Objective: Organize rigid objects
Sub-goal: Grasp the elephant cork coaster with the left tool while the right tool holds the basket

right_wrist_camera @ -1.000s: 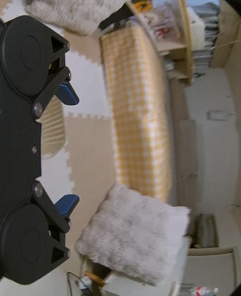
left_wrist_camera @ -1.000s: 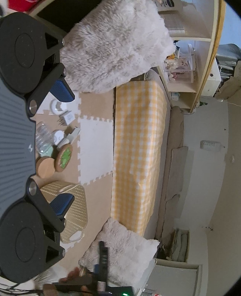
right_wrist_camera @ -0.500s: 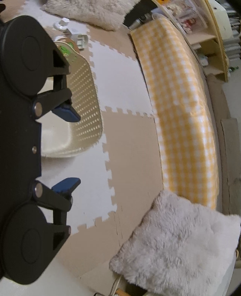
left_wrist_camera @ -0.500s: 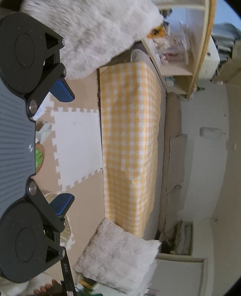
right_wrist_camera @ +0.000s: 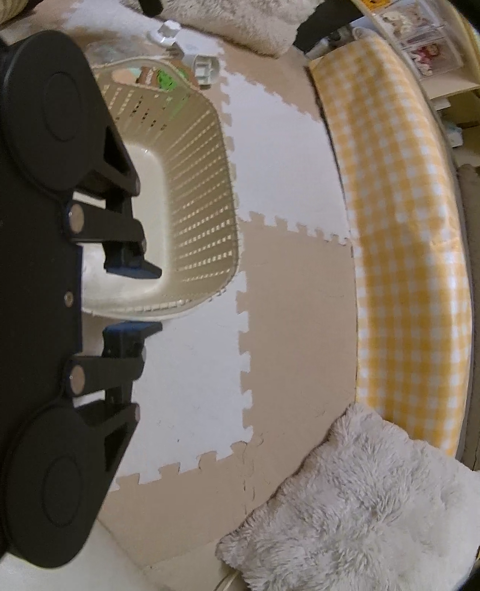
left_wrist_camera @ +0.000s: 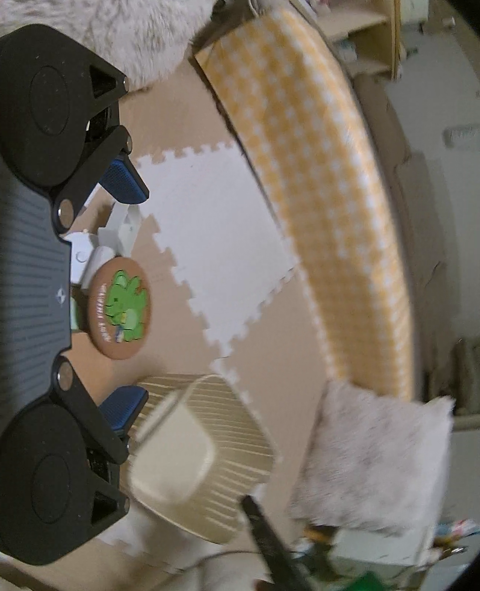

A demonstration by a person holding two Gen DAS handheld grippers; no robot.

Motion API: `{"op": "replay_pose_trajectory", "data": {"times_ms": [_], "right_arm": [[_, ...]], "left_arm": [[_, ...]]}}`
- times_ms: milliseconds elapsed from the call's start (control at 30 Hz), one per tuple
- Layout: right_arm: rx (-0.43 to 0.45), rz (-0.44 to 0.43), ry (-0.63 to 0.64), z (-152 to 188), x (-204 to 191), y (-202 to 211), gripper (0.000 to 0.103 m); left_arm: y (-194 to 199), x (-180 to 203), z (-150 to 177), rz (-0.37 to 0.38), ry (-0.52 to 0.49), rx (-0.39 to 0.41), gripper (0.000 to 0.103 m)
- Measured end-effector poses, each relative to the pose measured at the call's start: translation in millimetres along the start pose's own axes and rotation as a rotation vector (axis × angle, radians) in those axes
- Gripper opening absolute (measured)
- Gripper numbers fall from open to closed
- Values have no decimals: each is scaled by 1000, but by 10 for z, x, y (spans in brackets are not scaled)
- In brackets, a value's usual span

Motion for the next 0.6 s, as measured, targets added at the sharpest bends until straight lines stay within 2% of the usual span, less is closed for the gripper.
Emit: {"op": "replay_pose_trajectory", "data": {"times_ms": [133,500,600], "right_arm": [[-25,7,-10,43,56,21,7],[-57,-22,-47,143,74,116,5],[-57,-20,-49,139,77,103,5]], "left_arm": [[-153,16,124,24,-37,-28,103],[-463,161,168,59,-133,-34,103],[-536,185,146,72,-145,-16,103]]}}
Point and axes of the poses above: each gripper's, at about its wrist camera, not at the fingertips, and y roughly against the way its jaws point, x to its right, z to its underside, the point moved 8 cm from there along -y, roughly the way its jaws point, and after that the axes turned 5 degrees about x, right-handed, at the moved point
